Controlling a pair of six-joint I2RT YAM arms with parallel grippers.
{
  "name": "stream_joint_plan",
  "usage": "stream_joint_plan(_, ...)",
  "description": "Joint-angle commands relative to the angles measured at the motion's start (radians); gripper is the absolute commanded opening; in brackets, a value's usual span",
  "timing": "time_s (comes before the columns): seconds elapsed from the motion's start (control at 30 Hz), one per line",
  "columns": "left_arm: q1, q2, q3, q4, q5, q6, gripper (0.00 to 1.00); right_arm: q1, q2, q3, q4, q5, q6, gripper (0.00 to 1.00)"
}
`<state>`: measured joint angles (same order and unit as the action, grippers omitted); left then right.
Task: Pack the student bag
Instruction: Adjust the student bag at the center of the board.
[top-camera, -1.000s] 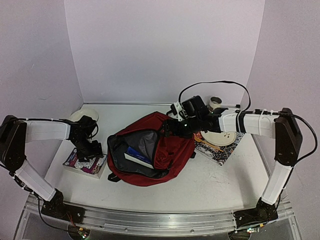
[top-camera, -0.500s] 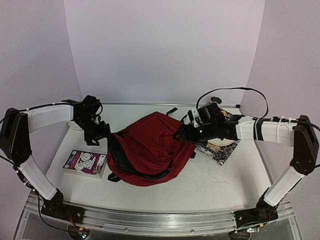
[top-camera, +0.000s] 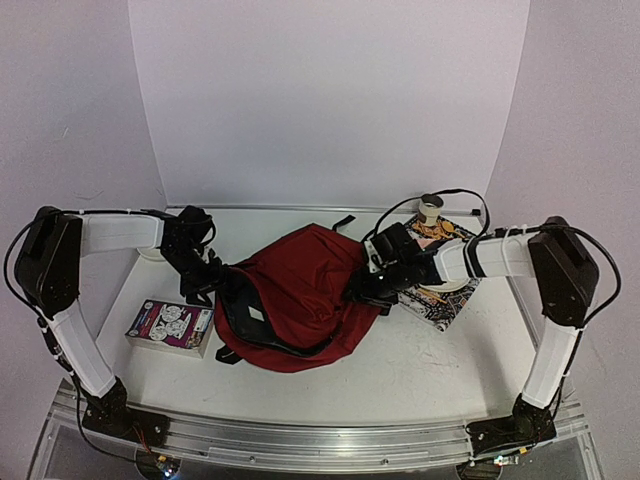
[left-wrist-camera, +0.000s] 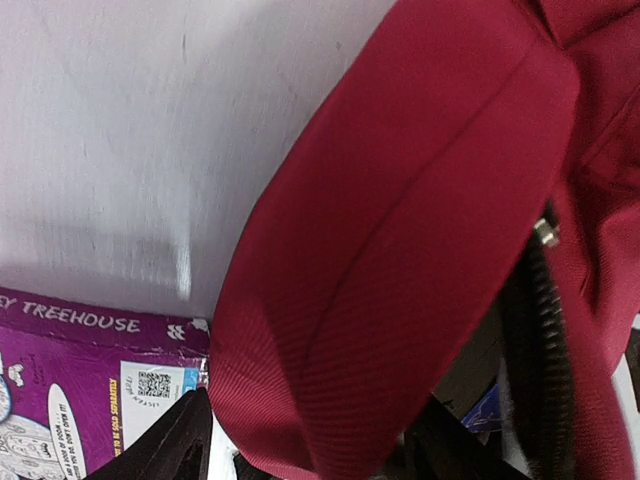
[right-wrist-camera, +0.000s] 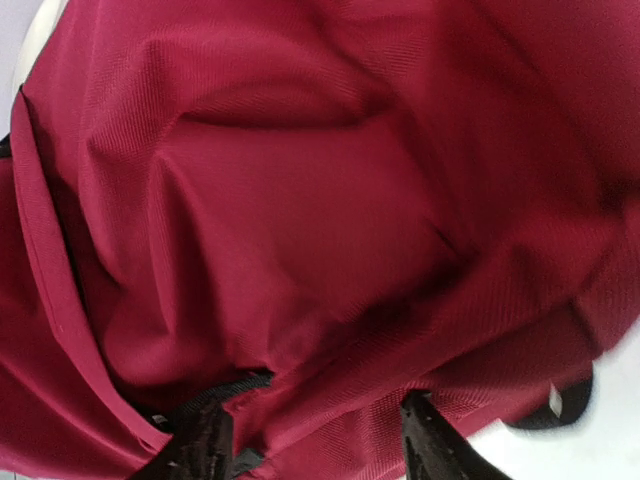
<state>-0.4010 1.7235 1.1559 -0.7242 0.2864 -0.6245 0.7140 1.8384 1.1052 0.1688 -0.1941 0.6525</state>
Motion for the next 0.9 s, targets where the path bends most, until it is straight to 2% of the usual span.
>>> stream_joint_plan(0.0, -0.006, -0.074, -0.055, 0.031, 0.040, -0.014, 0.67, 0.016, 0.077, 0.161, 0.076, -0.092, -0.047, 0.52)
stream_joint_plan(0.3, -0.007, -0.180, -0.184, 0.067, 0.059, -0.076, 0.67, 0.035, 0.285, 0.464, 0.085, -0.161, -0.088, 0.53)
stream_joint_plan(0.5, -0.011, -0.188, -0.204, 0.129, 0.088, -0.122, 0.67, 0.033, 0.365, 0.596, 0.085, -0.144, -0.146, 0.62)
stream_joint_plan(0.67, -0.021, -0.147, -0.180, 0.210, 0.129, -0.167, 0.67, 0.031, 0.308, 0.591, 0.082, -0.110, -0.196, 0.73)
stream_joint_plan(0.87, -0.045, -0.085, -0.153, 0.334, 0.183, -0.240, 0.67, 0.024, 0.123, 0.422, 0.079, -0.003, -0.246, 0.84)
